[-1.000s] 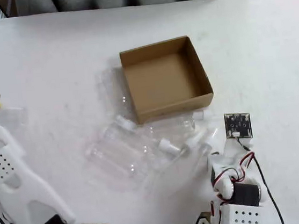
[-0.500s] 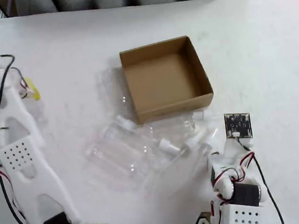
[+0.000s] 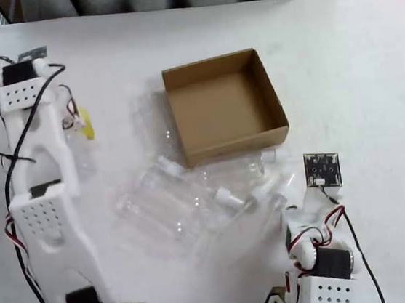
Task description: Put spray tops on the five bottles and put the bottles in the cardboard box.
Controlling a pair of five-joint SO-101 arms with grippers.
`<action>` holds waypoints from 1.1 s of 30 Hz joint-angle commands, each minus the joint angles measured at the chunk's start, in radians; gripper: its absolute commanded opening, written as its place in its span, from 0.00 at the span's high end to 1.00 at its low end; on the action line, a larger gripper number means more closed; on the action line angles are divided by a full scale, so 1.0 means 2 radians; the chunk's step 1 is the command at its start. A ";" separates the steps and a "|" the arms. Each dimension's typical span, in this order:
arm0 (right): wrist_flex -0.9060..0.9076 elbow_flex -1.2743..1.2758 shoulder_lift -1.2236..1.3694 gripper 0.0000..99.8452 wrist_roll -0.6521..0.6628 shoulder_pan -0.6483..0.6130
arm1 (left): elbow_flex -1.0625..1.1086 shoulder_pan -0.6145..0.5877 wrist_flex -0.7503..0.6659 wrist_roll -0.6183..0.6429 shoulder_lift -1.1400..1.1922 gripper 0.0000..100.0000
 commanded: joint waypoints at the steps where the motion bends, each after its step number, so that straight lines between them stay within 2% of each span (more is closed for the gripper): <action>1: -0.008 0.005 -0.006 0.92 0.005 0.004 | 0.020 0.024 0.003 -0.007 -0.072 0.98; 4: -0.008 0.005 -0.006 0.92 0.005 0.005 | 0.053 0.038 0.003 -0.010 -0.111 0.98; 8: -0.008 0.005 -0.006 0.92 0.005 0.005 | 0.105 0.063 -0.001 -0.054 -0.171 0.98; 10: -0.008 0.005 -0.006 0.92 0.005 0.005 | 0.141 0.067 -0.015 -0.058 -0.202 0.98; 21: -0.008 0.005 -0.006 0.92 0.005 0.005 | 0.379 0.067 -0.165 -0.057 -0.372 0.98; 33: -0.008 0.005 -0.006 0.92 0.005 0.005 | 0.545 0.063 -0.286 -0.056 -0.548 0.98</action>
